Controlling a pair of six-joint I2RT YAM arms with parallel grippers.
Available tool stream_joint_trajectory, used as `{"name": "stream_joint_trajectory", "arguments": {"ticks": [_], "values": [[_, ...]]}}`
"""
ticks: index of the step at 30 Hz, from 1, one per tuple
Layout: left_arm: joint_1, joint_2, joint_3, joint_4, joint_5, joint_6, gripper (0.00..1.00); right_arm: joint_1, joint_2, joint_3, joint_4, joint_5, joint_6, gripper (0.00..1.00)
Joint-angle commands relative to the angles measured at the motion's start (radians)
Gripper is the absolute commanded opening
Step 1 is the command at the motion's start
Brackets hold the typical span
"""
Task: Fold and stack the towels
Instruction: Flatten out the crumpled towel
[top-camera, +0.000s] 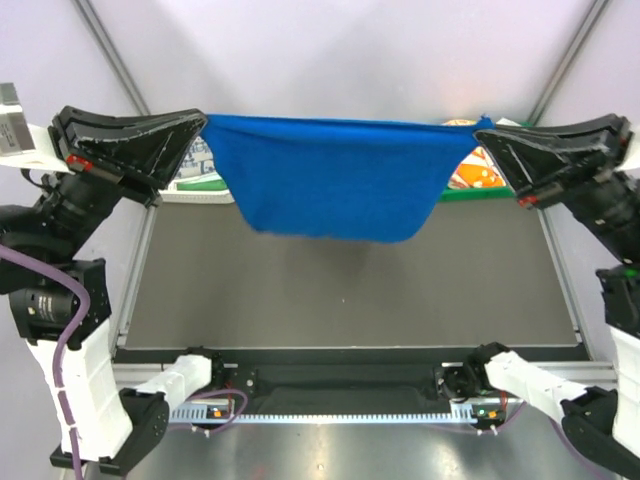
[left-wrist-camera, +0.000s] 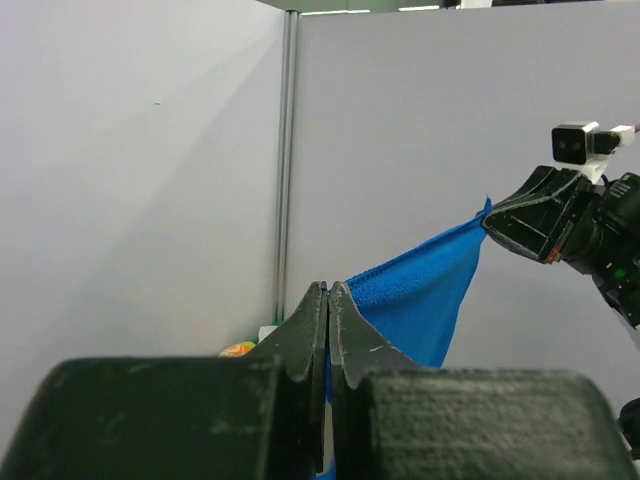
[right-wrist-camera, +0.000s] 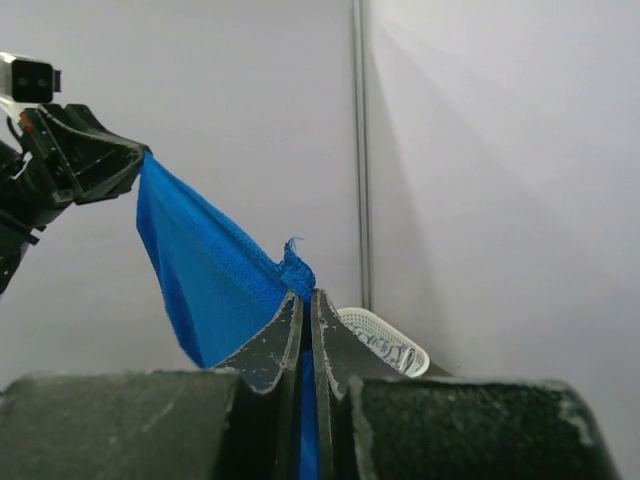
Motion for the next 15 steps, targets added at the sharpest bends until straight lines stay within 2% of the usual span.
{"name": "stream_joint_trajectory", "arguments": {"ticks": [1, 8, 15], "values": [[0.034, 0.048, 0.067, -0.006, -0.187, 0.002, 0.00, -0.027, -0.054, 0.092, -0.012, 0.148, -0.012, 0.00], [0.034, 0.120, 0.073, 0.009, -0.225, 0.004, 0.00, -0.026, -0.005, 0.143, -0.025, 0.168, -0.041, 0.00], [0.034, 0.272, -0.014, 0.060, -0.294, 0.047, 0.00, -0.027, 0.163, 0.061, 0.052, 0.240, -0.100, 0.00]]}}
